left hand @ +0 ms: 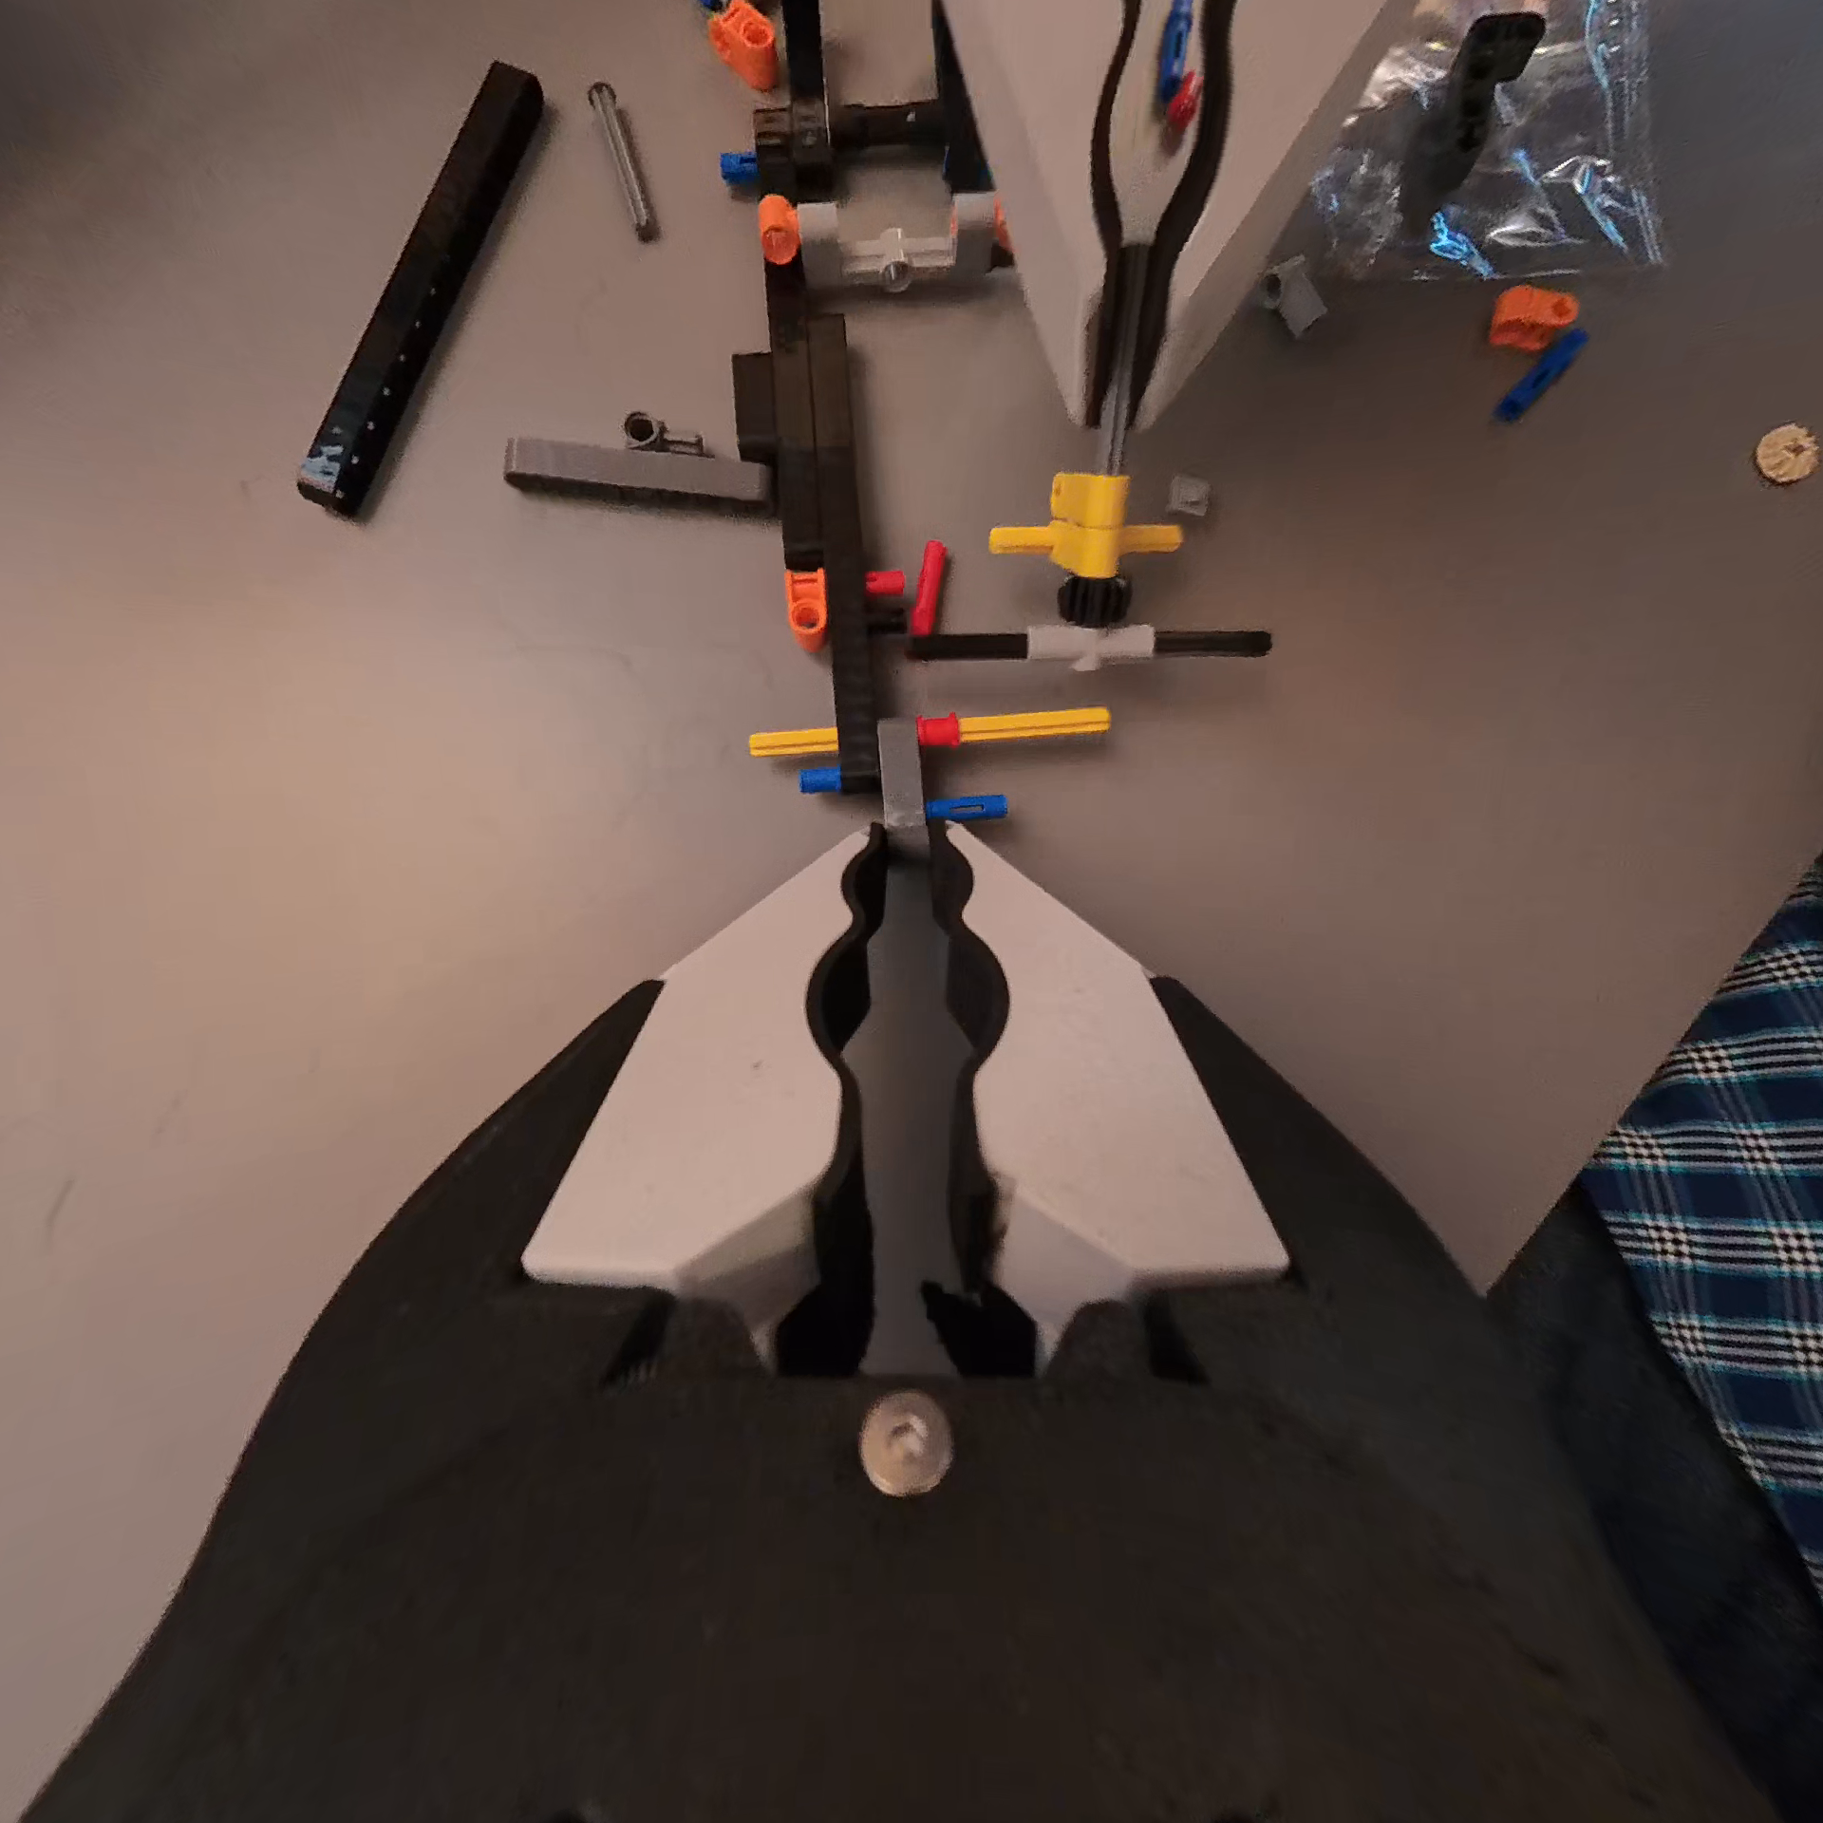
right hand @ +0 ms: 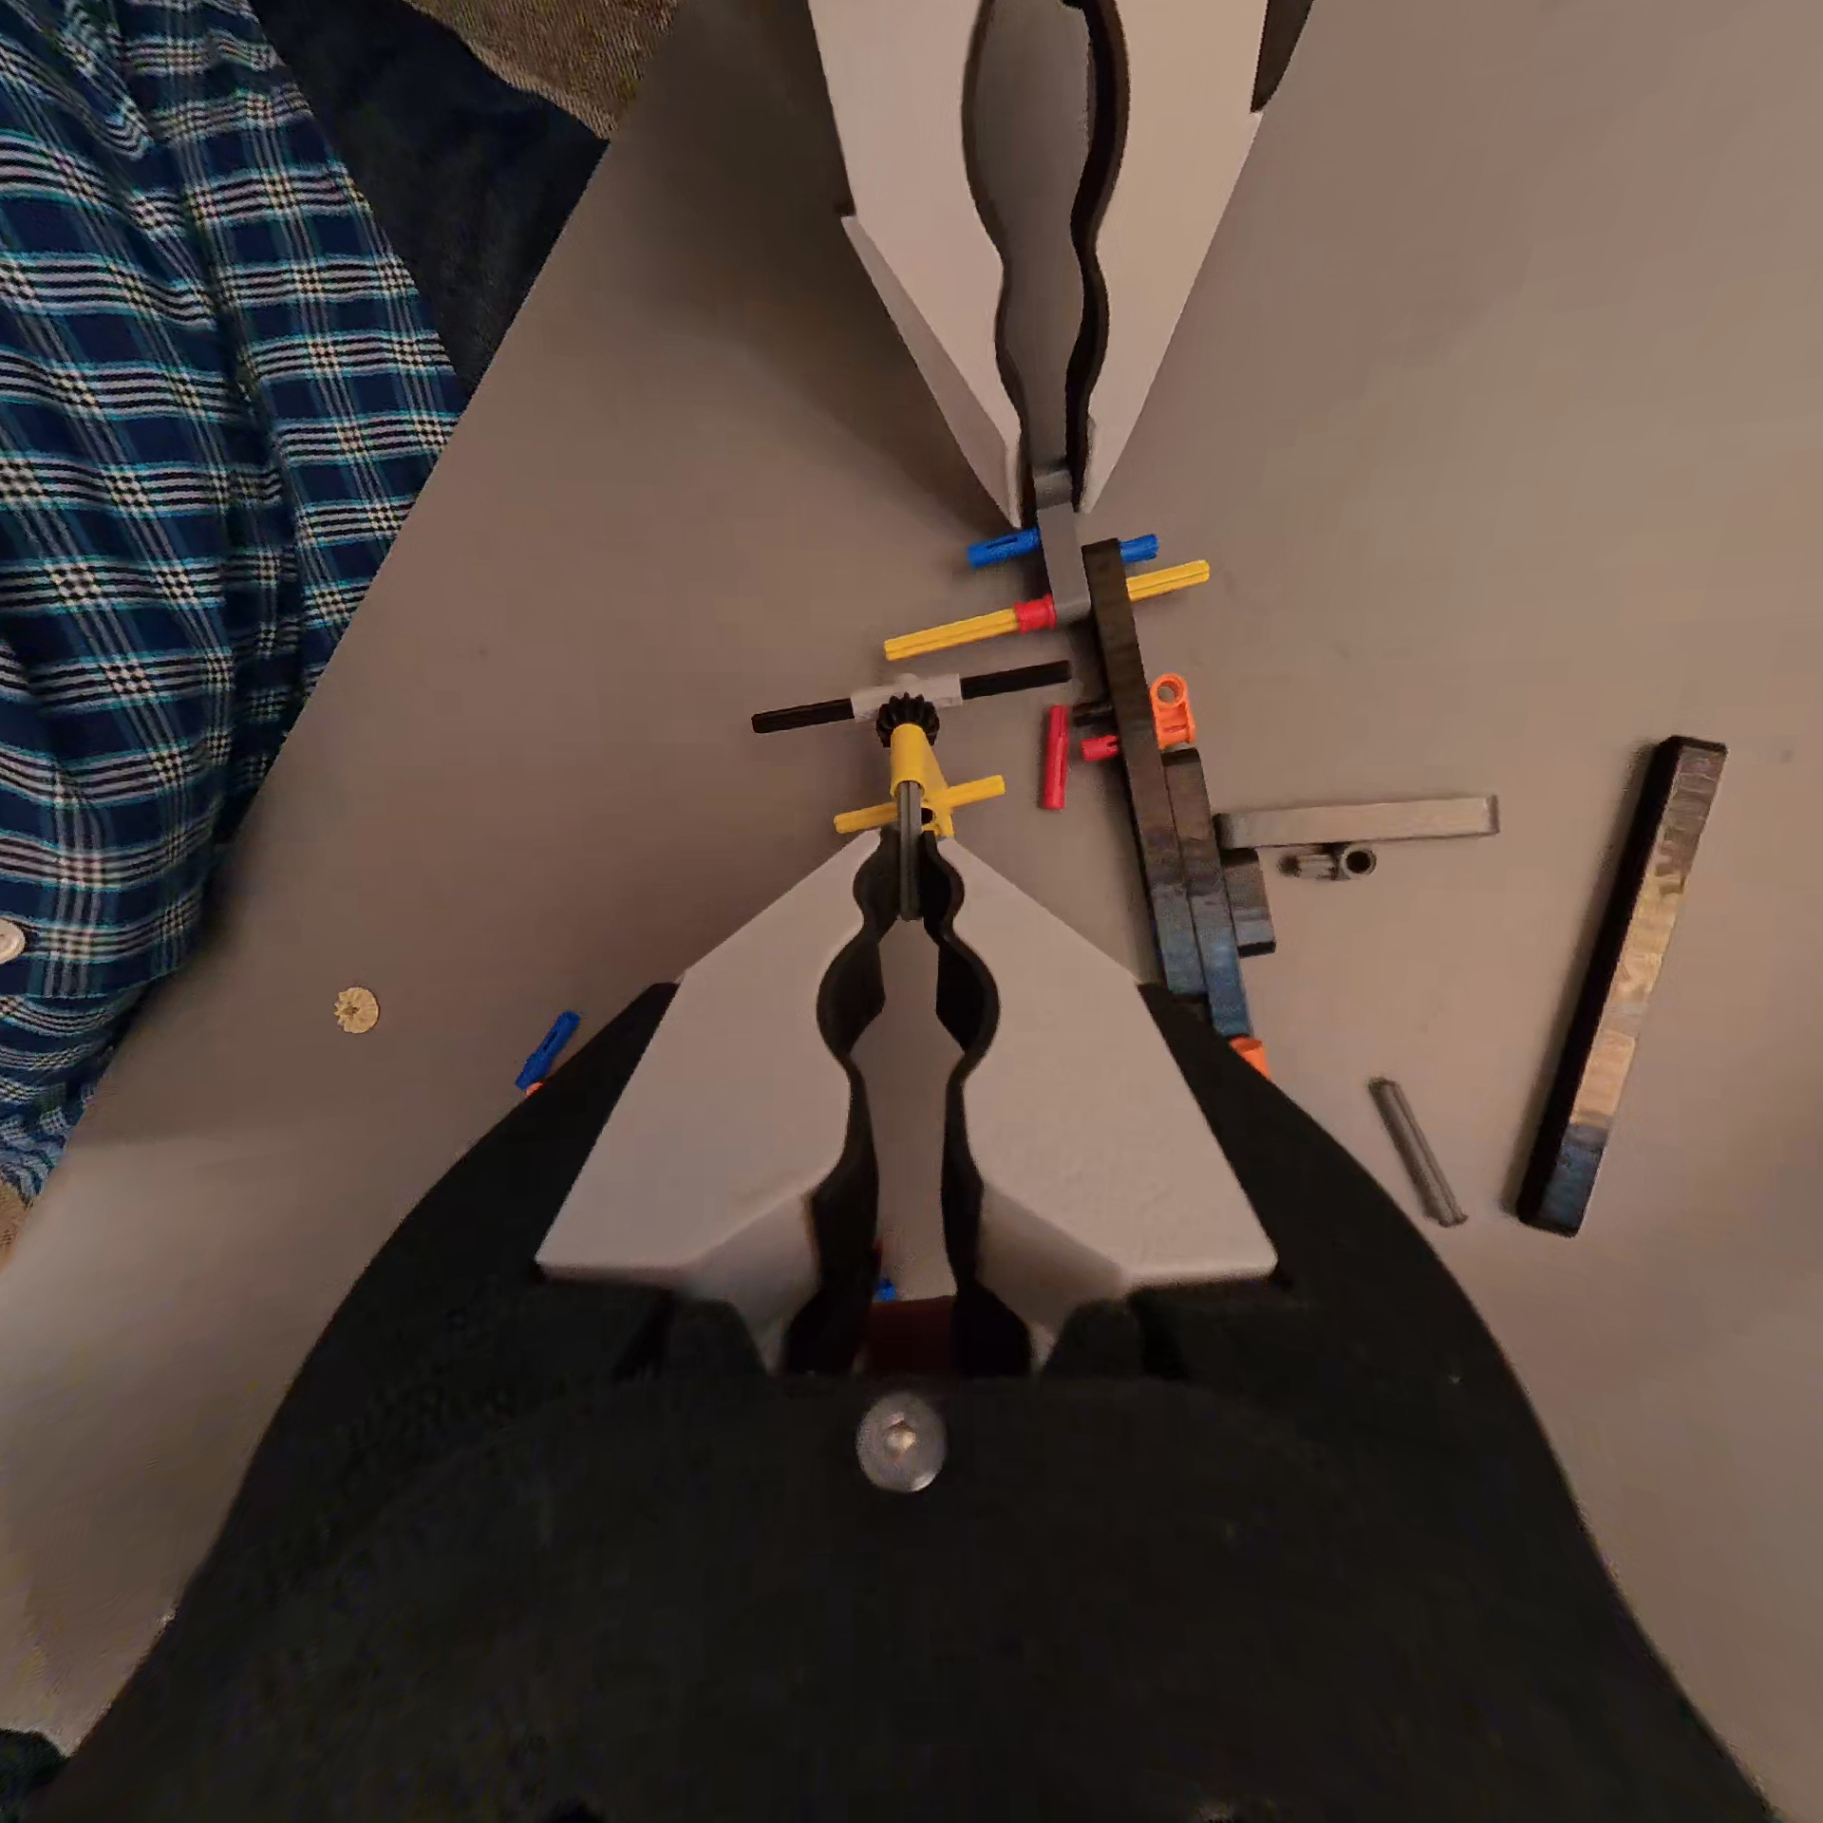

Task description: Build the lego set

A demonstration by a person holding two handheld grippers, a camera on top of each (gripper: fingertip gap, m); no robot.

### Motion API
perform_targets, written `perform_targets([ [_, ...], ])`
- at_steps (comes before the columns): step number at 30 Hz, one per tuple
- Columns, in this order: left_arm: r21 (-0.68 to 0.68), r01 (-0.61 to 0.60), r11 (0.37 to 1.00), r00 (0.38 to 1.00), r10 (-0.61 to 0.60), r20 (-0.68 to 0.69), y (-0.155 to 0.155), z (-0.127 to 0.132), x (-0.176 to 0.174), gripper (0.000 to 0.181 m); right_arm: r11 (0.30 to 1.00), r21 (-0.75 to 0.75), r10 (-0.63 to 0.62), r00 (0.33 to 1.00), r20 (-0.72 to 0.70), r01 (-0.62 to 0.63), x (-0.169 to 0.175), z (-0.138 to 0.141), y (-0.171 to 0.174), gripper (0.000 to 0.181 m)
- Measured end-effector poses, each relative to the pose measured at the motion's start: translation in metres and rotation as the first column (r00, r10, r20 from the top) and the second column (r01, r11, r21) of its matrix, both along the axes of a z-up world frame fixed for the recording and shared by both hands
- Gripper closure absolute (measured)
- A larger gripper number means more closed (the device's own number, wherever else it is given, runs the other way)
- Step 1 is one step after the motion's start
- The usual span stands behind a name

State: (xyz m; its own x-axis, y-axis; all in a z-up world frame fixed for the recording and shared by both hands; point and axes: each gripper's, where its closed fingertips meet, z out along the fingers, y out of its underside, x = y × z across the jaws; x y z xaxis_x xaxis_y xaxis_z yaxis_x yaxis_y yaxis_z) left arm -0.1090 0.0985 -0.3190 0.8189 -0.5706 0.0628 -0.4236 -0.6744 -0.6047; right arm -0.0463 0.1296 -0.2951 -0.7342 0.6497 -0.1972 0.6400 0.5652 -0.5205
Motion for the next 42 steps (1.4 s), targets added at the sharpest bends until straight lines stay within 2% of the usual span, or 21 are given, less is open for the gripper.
perform_targets([
  [11, -0.04, 0.018, 0.999, 1.0, -0.017, 0.011, -0.014, -0.007, -0.005, 0.174, 0.998, 0.02, 0.053, 0.998, 0.034, -0.054, -0.013, -0.008, -0.014, 0.18],
  [14, -0.026, 0.03, 0.999, 0.999, -0.03, 0.014, -0.012, -0.004, -0.004, 0.154, 0.997, 0.037, 0.063, 0.997, 0.043, -0.065, -0.015, -0.011, -0.015, 0.18],
  [17, -0.006, 0.062, 0.998, 0.998, -0.062, 0.013, -0.007, 0.001, 0.0, 0.143, 0.996, 0.052, 0.064, 0.997, 0.046, -0.067, -0.017, -0.011, -0.014, 0.18],
  [24, -0.001, 0.134, 0.991, 0.991, -0.133, -0.03, 0.002, -0.002, 0.004, 0.132, 0.997, 0.05, 0.06, 0.997, 0.045, -0.062, -0.018, -0.011, -0.012, 0.18],
  [35, 0.005, 0.188, 0.982, 0.981, -0.187, -0.053, 0.003, 0.009, 0.006, 0.132, 0.999, 0.039, 0.024, 0.999, 0.035, -0.025, -0.017, -0.012, -0.01, 0.18],
  [42, -0.023, 0.218, 0.976, 0.974, -0.219, -0.066, 0.006, -0.002, 0.011, 0.131, 0.999, 0.039, 0.004, 1.0, 0.016, -0.004, -0.015, -0.012, -0.009, 0.18],
])
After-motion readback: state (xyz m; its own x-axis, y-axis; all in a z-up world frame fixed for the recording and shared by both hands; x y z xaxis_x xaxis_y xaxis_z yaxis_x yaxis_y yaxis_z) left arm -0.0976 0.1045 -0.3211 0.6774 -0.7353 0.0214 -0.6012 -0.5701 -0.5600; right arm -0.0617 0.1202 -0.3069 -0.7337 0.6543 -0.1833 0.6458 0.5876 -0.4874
